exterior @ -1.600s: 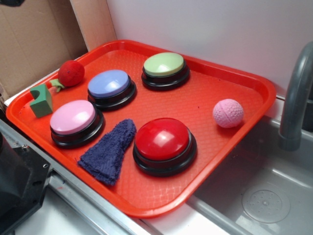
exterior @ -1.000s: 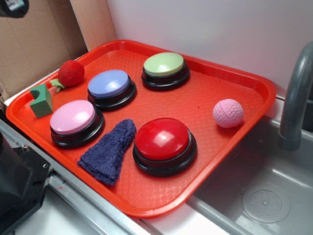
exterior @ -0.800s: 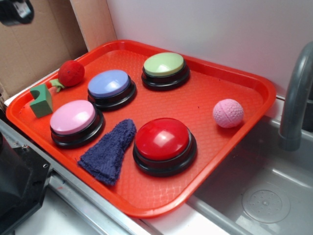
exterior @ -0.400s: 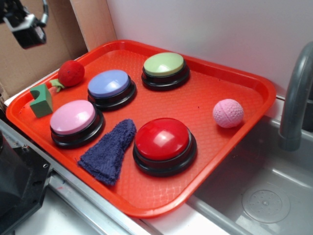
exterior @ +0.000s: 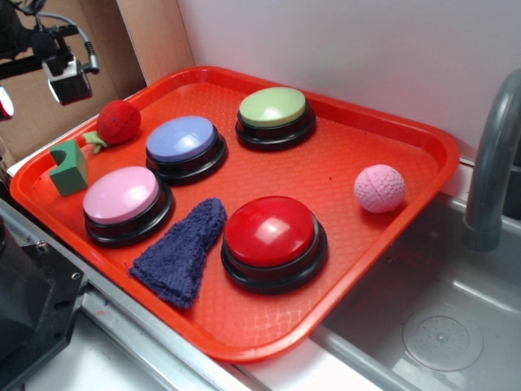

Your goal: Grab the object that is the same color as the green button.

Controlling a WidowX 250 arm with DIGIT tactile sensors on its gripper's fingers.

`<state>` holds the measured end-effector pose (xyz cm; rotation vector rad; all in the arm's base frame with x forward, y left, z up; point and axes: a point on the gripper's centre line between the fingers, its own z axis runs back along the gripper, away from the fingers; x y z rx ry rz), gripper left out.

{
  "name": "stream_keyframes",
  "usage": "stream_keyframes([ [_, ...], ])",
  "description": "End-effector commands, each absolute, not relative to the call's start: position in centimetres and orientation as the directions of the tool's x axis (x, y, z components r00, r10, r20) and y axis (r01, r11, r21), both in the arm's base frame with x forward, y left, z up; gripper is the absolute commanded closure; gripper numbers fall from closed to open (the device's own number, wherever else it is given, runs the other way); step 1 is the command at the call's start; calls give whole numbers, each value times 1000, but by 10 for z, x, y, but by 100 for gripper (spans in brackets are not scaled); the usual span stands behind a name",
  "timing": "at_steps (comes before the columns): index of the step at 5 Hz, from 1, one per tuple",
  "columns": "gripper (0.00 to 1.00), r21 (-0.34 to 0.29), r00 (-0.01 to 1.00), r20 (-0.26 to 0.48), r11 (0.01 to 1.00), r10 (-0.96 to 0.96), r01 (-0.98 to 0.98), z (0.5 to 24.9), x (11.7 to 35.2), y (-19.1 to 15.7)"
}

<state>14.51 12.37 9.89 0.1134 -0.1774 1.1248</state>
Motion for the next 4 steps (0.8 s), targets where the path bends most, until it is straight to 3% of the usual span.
stream_keyframes([
  [1,0,15,390,211,396,896,-918,57,141,148],
  [3,0,25,446,199,450,873,-892,25,149,144],
  [4,100,13,449,181,454,875,-891,19,150,146],
])
